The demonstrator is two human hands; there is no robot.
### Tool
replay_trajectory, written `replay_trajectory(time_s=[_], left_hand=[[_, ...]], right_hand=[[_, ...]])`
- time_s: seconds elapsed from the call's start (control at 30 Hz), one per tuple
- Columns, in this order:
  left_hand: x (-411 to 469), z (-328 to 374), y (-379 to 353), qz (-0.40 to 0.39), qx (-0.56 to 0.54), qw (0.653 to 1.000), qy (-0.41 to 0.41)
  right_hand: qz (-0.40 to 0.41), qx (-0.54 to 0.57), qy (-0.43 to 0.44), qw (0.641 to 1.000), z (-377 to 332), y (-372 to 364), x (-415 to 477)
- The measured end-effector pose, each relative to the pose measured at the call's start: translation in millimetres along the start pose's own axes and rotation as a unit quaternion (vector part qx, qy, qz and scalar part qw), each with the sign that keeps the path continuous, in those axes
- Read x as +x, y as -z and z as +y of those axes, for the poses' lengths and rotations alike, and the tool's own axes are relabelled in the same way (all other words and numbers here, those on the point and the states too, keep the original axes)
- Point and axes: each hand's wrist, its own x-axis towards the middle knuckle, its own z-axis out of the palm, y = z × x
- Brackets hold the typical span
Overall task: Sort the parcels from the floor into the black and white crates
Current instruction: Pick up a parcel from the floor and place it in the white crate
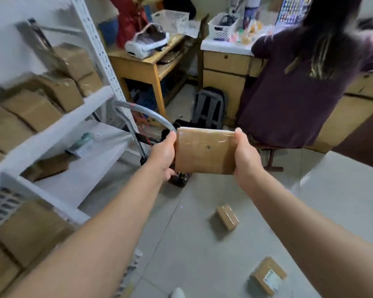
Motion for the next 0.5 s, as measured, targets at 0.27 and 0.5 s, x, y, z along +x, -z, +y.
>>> replay_trajectory(time_s=[0.27, 0.5], left_hand=[[-107.2, 43.4, 92.0, 0.100, -0.119, 0.985, -0.077], [-160.3, 9.6, 156.9, 0.197, -0.234, 0.947, -0.096]], right_hand=[[-0.147, -0.020, 0.064, 0.987, -51.8, -64.6, -107.0], [-0.331, -0.057, 0.094, 0.937, -44.9, -112.7, -175.7]])
